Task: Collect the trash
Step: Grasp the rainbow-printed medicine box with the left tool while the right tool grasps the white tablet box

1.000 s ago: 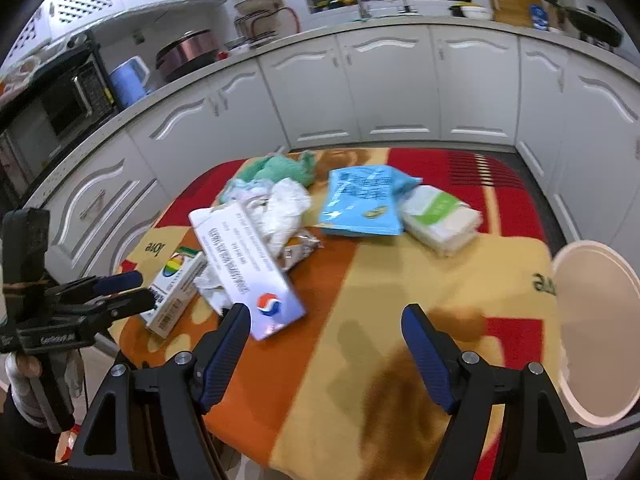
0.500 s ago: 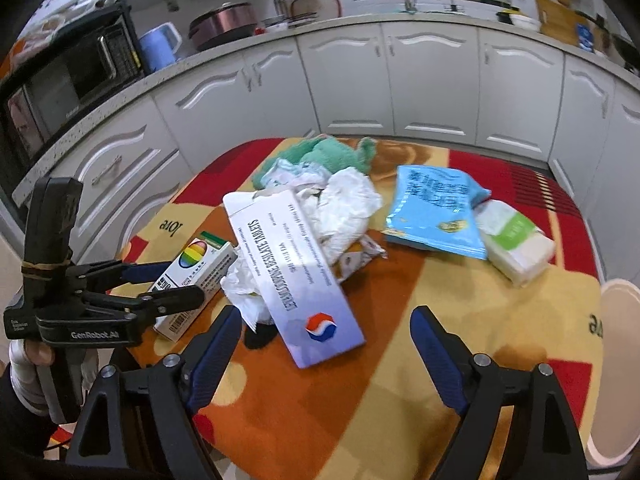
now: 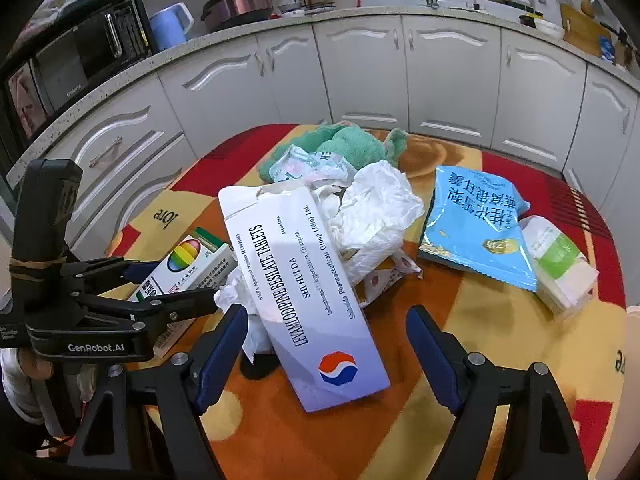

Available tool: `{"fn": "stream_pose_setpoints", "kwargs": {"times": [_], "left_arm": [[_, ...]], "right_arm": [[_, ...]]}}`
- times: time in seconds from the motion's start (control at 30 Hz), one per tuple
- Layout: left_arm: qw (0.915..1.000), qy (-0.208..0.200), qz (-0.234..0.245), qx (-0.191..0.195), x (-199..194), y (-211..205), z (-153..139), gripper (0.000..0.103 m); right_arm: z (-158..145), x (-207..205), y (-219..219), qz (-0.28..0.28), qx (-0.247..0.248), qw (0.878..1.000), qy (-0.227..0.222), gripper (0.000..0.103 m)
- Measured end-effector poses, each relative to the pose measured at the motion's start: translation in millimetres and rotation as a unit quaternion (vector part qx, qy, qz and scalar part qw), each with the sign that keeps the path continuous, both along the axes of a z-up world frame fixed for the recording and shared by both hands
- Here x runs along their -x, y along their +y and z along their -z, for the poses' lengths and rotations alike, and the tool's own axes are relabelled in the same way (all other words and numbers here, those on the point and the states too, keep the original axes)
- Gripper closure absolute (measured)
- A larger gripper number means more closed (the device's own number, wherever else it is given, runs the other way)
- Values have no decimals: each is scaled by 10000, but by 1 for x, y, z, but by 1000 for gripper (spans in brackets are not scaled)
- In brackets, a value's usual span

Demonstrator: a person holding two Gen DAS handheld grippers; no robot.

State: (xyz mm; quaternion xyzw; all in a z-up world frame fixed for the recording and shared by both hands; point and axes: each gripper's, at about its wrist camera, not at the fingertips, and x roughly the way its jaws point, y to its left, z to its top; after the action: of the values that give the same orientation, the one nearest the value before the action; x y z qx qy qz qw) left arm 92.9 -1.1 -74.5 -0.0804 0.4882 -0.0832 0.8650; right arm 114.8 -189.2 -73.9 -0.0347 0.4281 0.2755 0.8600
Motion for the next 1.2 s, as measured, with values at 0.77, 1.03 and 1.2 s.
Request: {"fn": "stream_pose_setpoints", "kwargs": {"times": [0.77, 1.03, 1.2], "left_arm": [[9996, -181, -213, 29, 12, 9, -3, 51], [9989, -437, -183, 70, 23, 7, -25, 52], [9982, -586, -126, 78, 29, 0, -38, 52]], "right_arm": [[-13, 25, -20, 226, -260, 9993, -148, 49], [-20, 34, -36, 436, -452, 9978, -201, 49], [-27, 39, -42, 529, -520, 9969, -263, 49]]}}
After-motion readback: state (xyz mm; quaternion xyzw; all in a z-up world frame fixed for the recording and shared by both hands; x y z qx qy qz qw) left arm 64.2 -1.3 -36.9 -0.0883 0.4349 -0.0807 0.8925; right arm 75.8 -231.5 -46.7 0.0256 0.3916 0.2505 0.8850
